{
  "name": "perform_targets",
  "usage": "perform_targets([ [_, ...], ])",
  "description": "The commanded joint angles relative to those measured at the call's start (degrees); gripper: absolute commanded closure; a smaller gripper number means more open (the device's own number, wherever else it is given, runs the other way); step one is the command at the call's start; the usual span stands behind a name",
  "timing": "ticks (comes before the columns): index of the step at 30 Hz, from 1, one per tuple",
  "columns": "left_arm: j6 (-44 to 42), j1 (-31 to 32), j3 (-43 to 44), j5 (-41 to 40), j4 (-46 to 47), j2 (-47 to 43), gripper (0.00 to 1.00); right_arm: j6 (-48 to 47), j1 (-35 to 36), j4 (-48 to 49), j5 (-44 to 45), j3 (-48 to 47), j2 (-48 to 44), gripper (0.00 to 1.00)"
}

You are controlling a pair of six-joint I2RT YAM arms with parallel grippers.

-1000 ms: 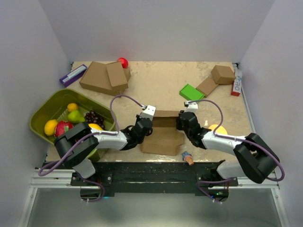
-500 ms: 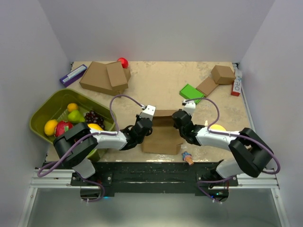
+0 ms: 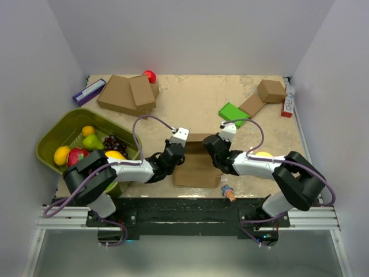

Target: Fold the paper box

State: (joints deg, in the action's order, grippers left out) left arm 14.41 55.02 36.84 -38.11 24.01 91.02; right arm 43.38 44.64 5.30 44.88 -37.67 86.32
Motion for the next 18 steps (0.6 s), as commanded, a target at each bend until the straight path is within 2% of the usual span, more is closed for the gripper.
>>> perform_targets([
  [1,0.9,-0.6,-1.4,-0.9,-1.6,-3.1,1.0,5.3,-1.2,-7.5,5.9,0.1,2.4,1.0],
  [18,1.6,-3.8,-3.3,-1.3,-2.7,-6.4,1.0,9.3,-1.1,-12.2,7.8,-1.6,4.0,1.0],
])
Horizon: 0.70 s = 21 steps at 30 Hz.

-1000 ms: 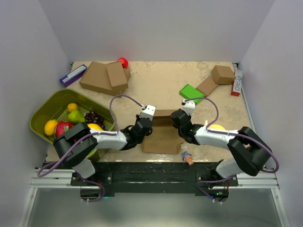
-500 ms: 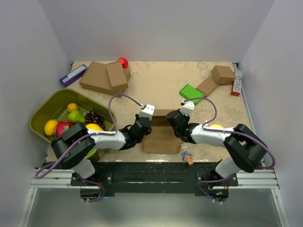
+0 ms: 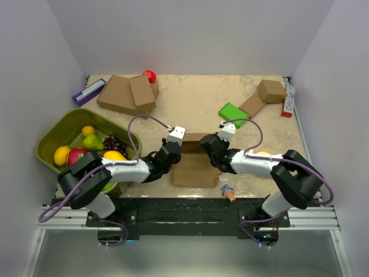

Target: Fold the paper box

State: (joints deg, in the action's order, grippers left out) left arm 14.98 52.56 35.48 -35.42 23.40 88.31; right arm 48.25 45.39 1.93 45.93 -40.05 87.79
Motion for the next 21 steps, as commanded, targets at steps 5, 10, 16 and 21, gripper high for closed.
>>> perform_targets([
  [5,1.0,-1.3,-2.9,-3.7,-1.8,-5.9,1.0,6.4,-1.9,-10.7,7.6,0.1,3.4,1.0],
  [10,0.5,-1.4,-3.0,-4.1,-2.1,-6.9,1.0,7.9,-2.0,-11.2,8.1,0.4,2.9,1.0],
  [16,0.7,-1.8,-3.3,-3.5,-2.2,-7.2,1.0,8.0,-1.9,-11.1,8.3,0.7,2.7,1.0],
  [21,1.2,-1.8,-3.6,-0.6,-0.3,-6.2,1.0,3.9,-2.0,-9.4,6.9,0.2,2.0,0.98],
])
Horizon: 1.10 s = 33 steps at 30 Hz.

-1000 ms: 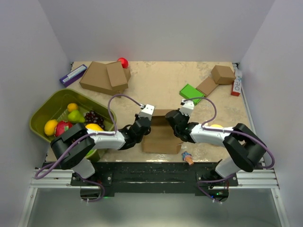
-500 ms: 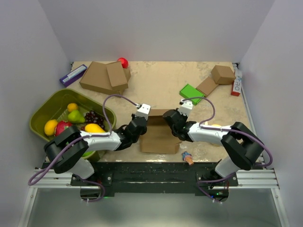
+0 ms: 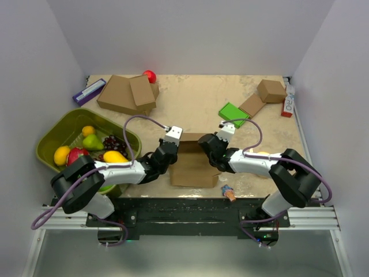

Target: Fold the paper box

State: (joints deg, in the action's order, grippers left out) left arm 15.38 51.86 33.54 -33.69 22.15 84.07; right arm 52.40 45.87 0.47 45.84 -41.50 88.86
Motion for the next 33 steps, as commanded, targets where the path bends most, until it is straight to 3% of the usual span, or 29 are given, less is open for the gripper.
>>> perform_targets([
  [1,1.0,-1.1,-1.5,-2.0,1.3,-1.5,1.0,-0.9,-2.4,-7.9,5.9,1.5,0.4,0.95],
  [4,1.5,-1.1,-0.5,-1.6,1.6,1.3,1.0,-4.9,-2.4,-5.7,2.0,3.3,-5.3,0.63],
  [5,1.6,-1.1,-0.1,-1.7,1.4,2.9,1.0,-5.8,-2.4,-5.2,1.0,3.9,-8.4,0.44],
  [8,1.8,-1.1,1.5,-1.7,0.4,4.8,1.0,-7.9,-2.4,-5.2,-4.3,5.7,-13.6,0.27],
  [15,1.9,-1.1,1.5,-0.4,0.6,3.8,0.96,-12.1,-2.4,-9.5,-16.7,6.7,-24.5,0.18],
  [18,1.5,-1.1,0.7,0.5,1.3,2.2,0.85,-13.3,-2.4,-11.5,-21.8,5.7,-28.2,0.18],
  [21,1.2,-1.0,0.3,1.9,1.4,0.6,0.67,-12.8,-2.4,-12.9,-25.5,4.8,-31.8,0.17],
  [27,-0.3,-0.9,-2.3,7.8,1.9,-4.3,0.35,-6.4,-2.4,-15.7,-25.0,1.8,-34.8,0.17],
  [33,-0.3,-0.9,-4.2,14.7,-4.4,-12.4,0.17,-2.8,-2.7,-12.9,-23.5,3.3,-34.5,0.21],
])
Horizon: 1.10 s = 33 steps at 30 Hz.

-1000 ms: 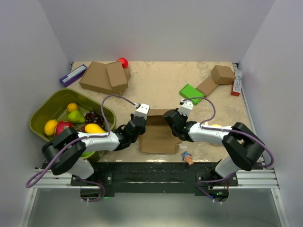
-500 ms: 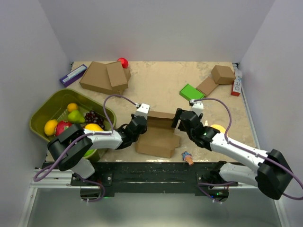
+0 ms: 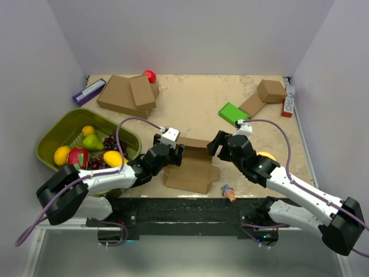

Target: Fold the paper box

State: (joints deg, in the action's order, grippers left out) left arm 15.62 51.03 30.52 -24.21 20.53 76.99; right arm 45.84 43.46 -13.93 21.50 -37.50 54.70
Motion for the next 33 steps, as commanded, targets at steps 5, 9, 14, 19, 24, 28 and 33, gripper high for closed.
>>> perform_targets([
  [5,0.5,-0.5,-0.7,13.0,-9.7,-11.3,0.1,4.9,-2.9,6.1,-1.3,1.8,0.3,0.26],
  [9,2.0,-2.8,3.1,16.2,-13.3,-13.4,0.07,5.1,-6.5,9.8,-5.0,4.4,1.6,0.31],
  [14,5.9,-10.2,7.8,23.8,-12.2,-12.4,0.07,5.6,-9.4,13.7,-8.5,6.4,1.9,0.35],
  [19,8.4,-15.9,8.8,29.8,-9.1,-9.0,0.15,5.6,-9.4,13.7,-8.7,6.4,2.4,0.38],
  [24,10.0,-17.9,7.7,33.7,-7.0,-6.1,0.19,5.7,-9.5,13.7,-8.5,7.4,2.4,0.4],
  [28,10.7,-19.0,6.8,34.0,-5.6,-4.9,0.21,5.9,-9.5,15.0,-9.2,8.1,3.2,0.43],
  [33,11.8,-19.8,5.4,35.1,-3.8,-3.3,0.24,5.8,-9.5,15.8,-9.7,8.8,4.2,0.45],
])
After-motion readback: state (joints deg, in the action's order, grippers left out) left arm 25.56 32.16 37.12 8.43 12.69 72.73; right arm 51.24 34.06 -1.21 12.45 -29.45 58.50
